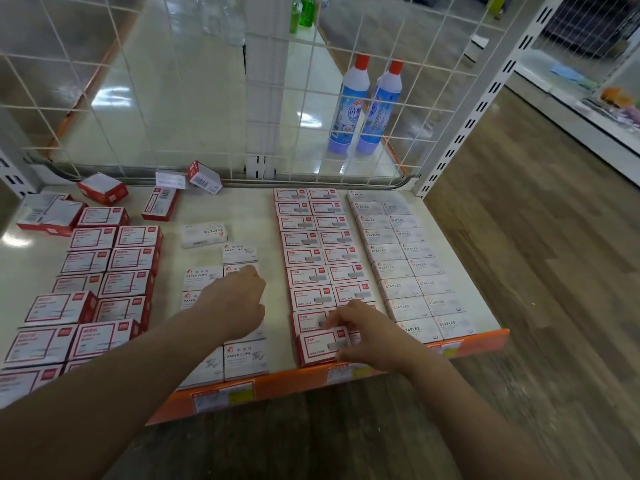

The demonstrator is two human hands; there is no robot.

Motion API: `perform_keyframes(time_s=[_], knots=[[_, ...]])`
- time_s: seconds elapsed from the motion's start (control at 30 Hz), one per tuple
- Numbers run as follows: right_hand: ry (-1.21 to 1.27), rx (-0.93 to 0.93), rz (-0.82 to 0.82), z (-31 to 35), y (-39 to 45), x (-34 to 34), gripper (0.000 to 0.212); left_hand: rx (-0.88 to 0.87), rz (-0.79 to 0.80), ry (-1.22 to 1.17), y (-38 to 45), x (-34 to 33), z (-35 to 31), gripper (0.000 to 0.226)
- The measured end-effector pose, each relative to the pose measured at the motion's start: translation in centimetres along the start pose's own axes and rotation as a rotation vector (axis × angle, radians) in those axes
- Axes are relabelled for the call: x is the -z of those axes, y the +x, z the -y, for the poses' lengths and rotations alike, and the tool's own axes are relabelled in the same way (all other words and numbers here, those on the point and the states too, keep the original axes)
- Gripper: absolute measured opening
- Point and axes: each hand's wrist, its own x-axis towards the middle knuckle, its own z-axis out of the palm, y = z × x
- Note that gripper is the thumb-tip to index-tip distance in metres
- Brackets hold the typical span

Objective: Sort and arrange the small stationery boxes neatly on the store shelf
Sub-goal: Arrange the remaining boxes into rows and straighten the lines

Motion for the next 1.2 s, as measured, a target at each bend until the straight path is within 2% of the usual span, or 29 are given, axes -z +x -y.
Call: perform_keyframes(time_s=[1.2], knots=[[0.017,-0.005,-0.017,0.29,-0.29,-0.11,0.037,0.004,0.067,-0.007,0.07,0.32,0.12,0.040]])
